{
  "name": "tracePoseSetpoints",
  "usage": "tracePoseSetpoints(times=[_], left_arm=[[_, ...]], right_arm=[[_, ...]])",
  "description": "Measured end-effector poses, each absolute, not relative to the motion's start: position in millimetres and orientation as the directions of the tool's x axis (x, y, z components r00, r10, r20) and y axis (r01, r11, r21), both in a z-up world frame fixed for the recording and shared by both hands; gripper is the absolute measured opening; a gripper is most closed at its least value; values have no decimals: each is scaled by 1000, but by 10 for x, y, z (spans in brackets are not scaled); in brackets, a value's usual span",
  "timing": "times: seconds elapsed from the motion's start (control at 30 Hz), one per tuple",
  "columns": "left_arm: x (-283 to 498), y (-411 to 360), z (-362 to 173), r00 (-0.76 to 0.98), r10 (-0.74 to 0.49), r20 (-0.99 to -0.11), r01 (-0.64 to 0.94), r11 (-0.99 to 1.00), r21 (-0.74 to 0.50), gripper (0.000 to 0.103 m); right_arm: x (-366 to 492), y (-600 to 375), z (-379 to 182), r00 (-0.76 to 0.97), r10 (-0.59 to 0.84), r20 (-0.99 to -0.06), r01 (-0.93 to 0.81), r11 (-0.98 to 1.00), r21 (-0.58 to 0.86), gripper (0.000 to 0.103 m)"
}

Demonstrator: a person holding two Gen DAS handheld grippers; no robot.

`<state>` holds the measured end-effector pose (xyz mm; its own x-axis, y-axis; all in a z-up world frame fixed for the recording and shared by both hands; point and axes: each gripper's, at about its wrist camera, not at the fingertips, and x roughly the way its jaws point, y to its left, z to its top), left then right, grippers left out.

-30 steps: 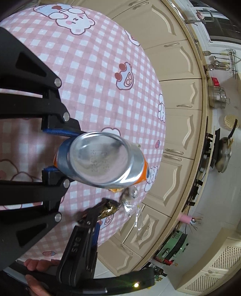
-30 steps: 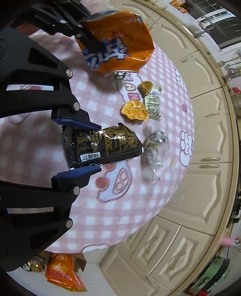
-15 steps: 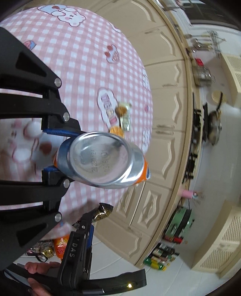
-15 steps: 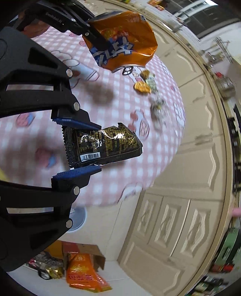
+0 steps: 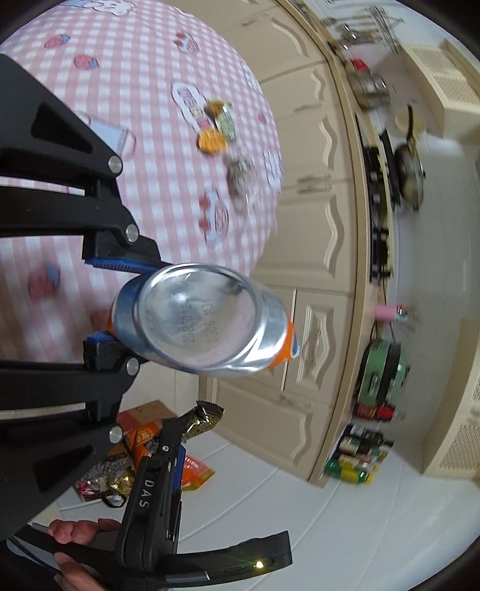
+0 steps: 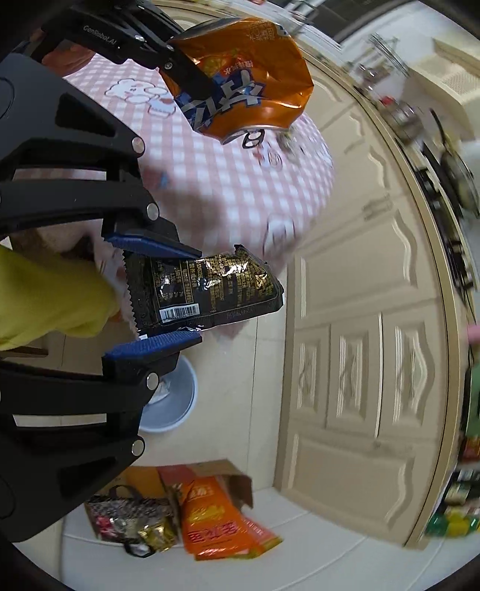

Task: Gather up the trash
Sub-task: 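Carry the can and black packet to the blue bucket and open both tools, then move both tools back over the table toward the remaining trash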

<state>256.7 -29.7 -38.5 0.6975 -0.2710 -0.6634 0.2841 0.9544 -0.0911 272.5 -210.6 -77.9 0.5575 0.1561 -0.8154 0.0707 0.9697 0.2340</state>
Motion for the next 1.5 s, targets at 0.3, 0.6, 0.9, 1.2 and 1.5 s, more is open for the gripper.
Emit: tracePoseSetpoints(times=[0.3, 0.6, 0.9, 1.2, 1.5], left_arm=[[2512, -1150, -449, 648, -338, -682, 415, 908, -56, 24], [2521, -1883, -694, 565, -374, -736, 519, 854, -36, 24], [2518, -2337, -856, 540, -370, -756, 570, 822, 5, 29], [2531, -2251, -896, 556, -339, -759, 538, 843, 17, 50], [2532, -1890, -844, 590, -295, -751, 480, 876, 33, 50]], right_arm=[[2429, -2910, -980, 553, 107, -826, 215, 940, 265, 39], [2210, -3508, -1293, 514, 60, -856, 351, 896, 273, 39], [2043, -3803, -1514, 481, 61, -875, 412, 865, 287, 39], [2027, -3839, -1634, 459, 73, -885, 424, 858, 291, 39], [2226, -3573, -1659, 440, 110, -891, 372, 881, 293, 45]])
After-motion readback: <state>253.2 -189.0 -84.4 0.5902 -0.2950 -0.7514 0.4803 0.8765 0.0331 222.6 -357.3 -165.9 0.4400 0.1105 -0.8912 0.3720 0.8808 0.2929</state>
